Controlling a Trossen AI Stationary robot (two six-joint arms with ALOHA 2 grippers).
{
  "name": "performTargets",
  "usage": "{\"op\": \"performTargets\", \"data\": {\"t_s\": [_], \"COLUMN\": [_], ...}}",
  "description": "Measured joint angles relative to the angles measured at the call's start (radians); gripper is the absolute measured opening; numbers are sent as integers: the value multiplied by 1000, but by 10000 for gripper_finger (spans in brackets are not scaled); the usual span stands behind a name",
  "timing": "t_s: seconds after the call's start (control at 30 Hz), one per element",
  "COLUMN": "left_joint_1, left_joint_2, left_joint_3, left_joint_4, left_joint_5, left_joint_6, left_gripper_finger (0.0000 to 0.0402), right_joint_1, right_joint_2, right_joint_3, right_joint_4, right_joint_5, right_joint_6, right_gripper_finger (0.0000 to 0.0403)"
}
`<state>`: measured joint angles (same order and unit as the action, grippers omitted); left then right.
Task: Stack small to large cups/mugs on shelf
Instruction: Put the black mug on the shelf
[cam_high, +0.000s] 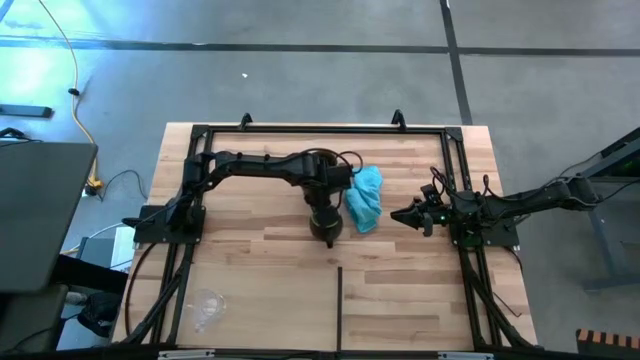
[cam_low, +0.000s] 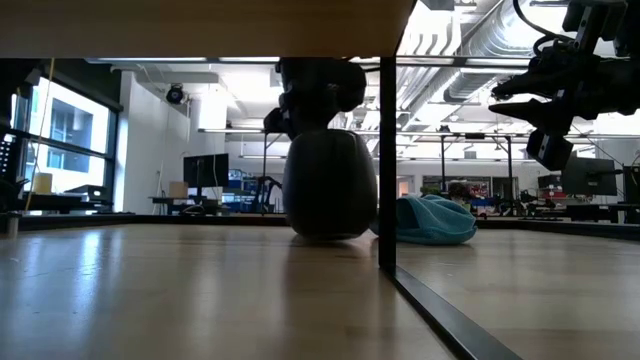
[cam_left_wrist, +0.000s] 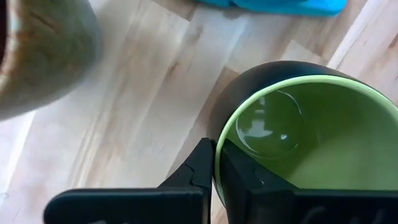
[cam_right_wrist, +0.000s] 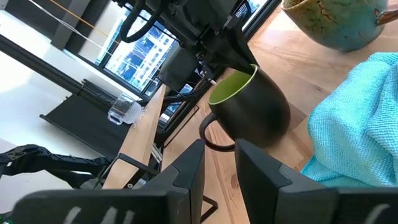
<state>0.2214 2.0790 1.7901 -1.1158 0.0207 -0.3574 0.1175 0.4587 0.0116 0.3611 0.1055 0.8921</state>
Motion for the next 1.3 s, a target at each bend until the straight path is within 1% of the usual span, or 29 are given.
{"op": "performTargets", "data": {"t_s": [0.2,0.4,0.63,0.87,1.3], "left_joint_1": [-2,-14,-23,-18,-3], "left_joint_2": [-13,-28,-39,-69,-161], "left_joint_3": [1,1,1,2,2], "left_joint_4": [-27,-49,-112,-99,-124], "left_joint_5": [17,23,36,-9,-27], "left_joint_6": [22,86,129,126,132], "left_gripper_finger": [2,1,0,0,0], "right_joint_1": [0,0,0,0,0], "right_joint_2": [0,0,0,0,0], "right_joint_3": [0,0,0,0,0], "right_joint_4": [0,-6,-6,-10,-14], "right_joint_5": [0,0,0,0,0], "right_joint_6": [0,0,0,-2,1], "right_gripper_finger": [81,81,81,81,81]}}
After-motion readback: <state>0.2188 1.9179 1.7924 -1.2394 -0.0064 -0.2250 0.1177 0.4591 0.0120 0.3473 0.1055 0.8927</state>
